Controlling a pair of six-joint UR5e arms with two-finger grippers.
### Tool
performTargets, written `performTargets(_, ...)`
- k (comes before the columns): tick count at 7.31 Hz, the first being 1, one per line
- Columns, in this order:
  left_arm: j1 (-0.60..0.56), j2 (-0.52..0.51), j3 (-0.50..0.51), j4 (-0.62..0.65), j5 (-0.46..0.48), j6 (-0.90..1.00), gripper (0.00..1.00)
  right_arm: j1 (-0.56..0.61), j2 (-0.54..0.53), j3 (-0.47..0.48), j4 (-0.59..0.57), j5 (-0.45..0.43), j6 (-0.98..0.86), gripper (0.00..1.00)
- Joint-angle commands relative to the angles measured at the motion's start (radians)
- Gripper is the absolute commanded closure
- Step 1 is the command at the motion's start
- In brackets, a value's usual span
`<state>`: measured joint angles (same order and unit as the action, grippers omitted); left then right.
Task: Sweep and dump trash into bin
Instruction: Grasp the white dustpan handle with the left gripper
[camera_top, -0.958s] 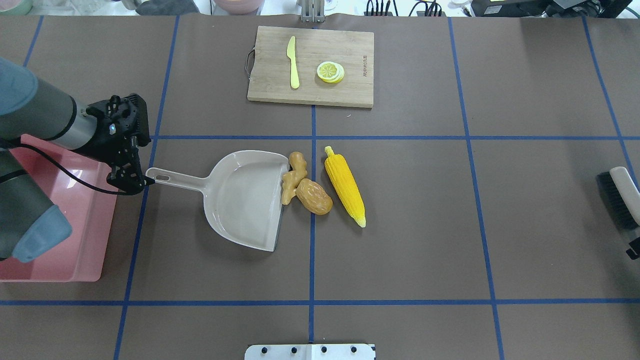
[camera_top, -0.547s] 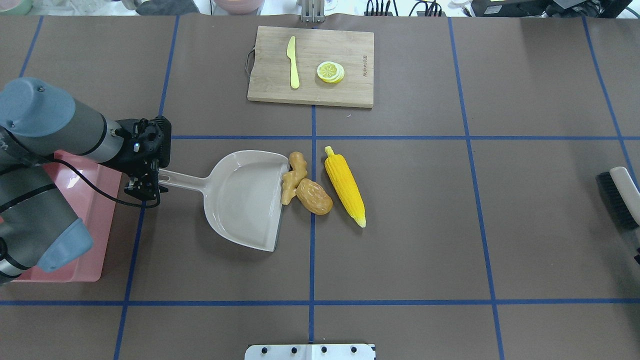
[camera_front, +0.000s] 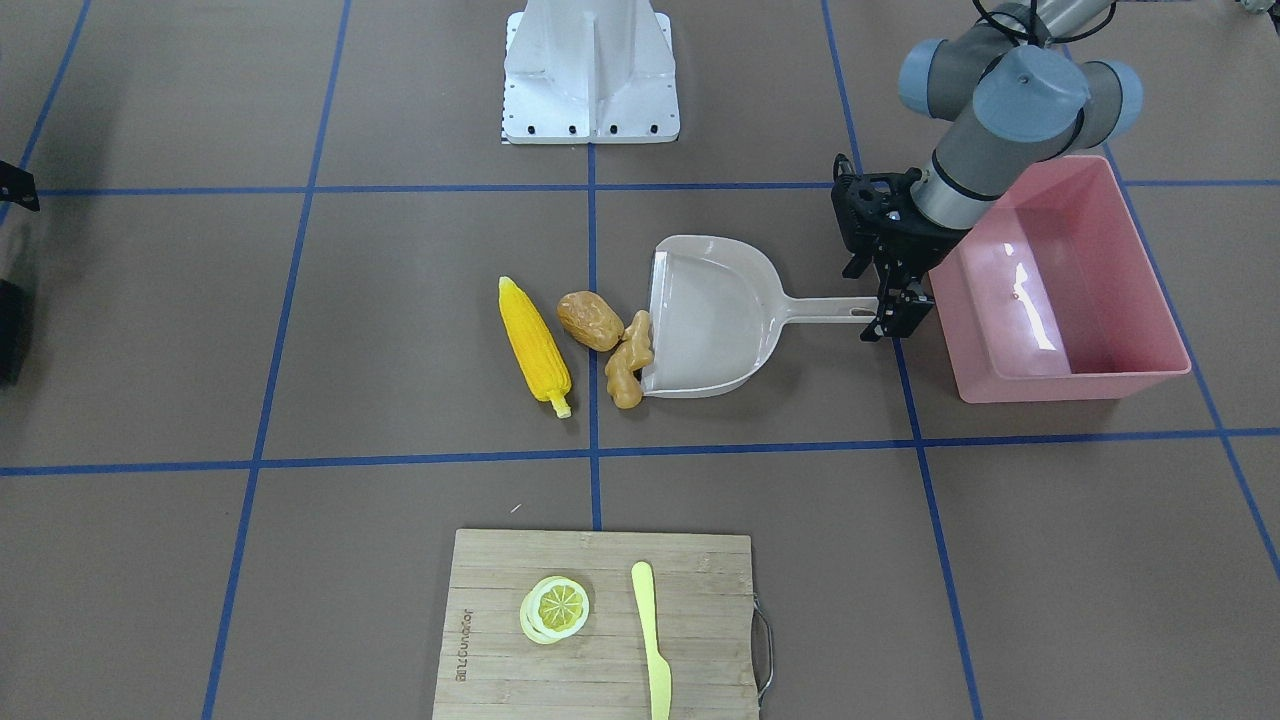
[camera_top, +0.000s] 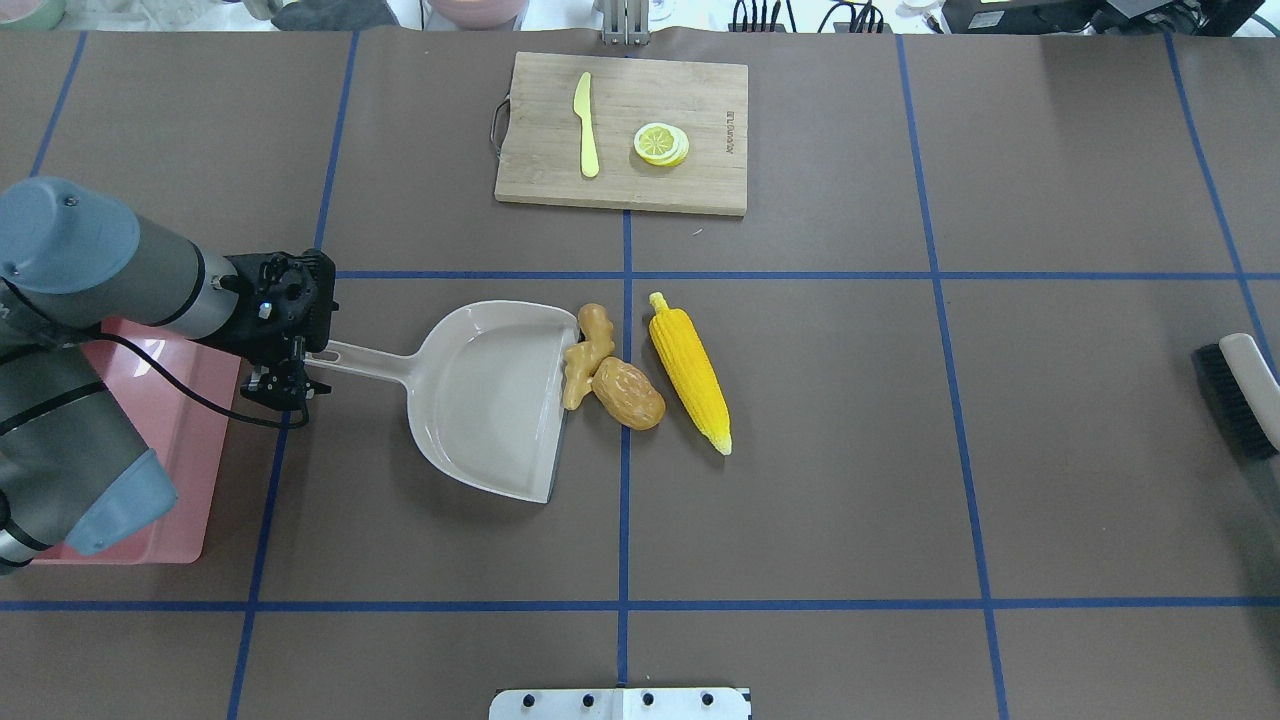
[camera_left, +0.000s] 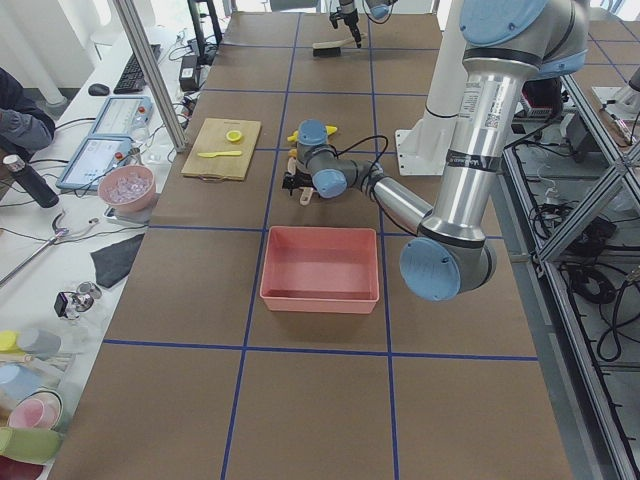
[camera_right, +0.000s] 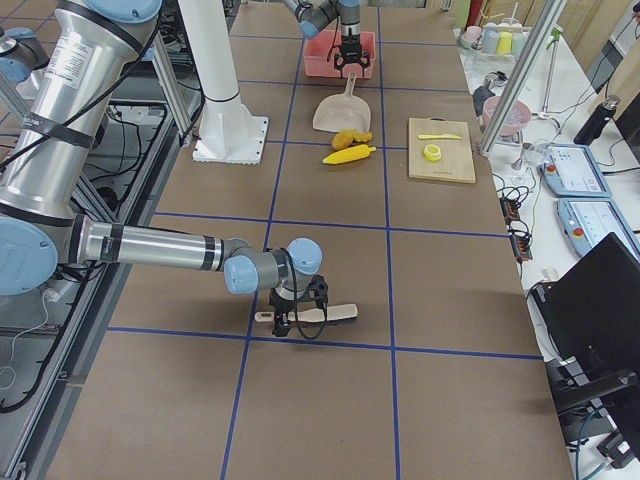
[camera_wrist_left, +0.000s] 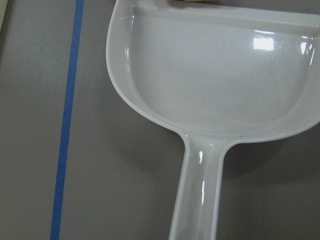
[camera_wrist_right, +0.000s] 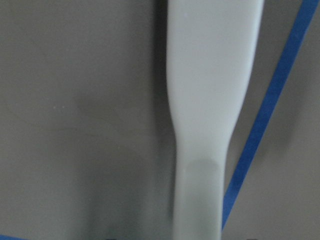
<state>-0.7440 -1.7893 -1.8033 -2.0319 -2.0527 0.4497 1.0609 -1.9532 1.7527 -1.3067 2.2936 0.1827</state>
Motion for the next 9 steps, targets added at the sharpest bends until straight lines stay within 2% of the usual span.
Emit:
performTargets(1, 0.002, 0.001, 0.057, -0.074, -0.009, 0.000, 0.02, 0.030, 0.011, -0.013, 0.001, -0.031, -0.021, 0.15)
performTargets(2, 0.003, -0.001, 0.079, -0.111, -0.010, -0.002, 0.02, 0.045, 0.029, -0.024, 0.001, -0.032, -0.022, 0.21)
performTargets(6, 0.005, -0.005, 0.076, -0.106, -0.027, -0.002, 0.02, 0.047, 0.092, -0.045, -0.006, -0.029, -0.003, 0.29)
performTargets(7, 0.005, -0.008, 0.079, -0.105, -0.030, -0.006, 0.03, 0.048, 0.092, -0.044, -0.014, -0.028, -0.003, 0.36)
performTargets(8, 0.005, -0.013, 0.079, -0.087, -0.067, -0.008, 0.03, 0.048, 0.091, -0.039, -0.037, -0.023, -0.005, 0.48)
performTargets(9, 0.005, -0.015, 0.078, -0.058, -0.104, -0.011, 0.03, 0.050, 0.089, -0.044, -0.043, -0.031, -0.006, 0.55)
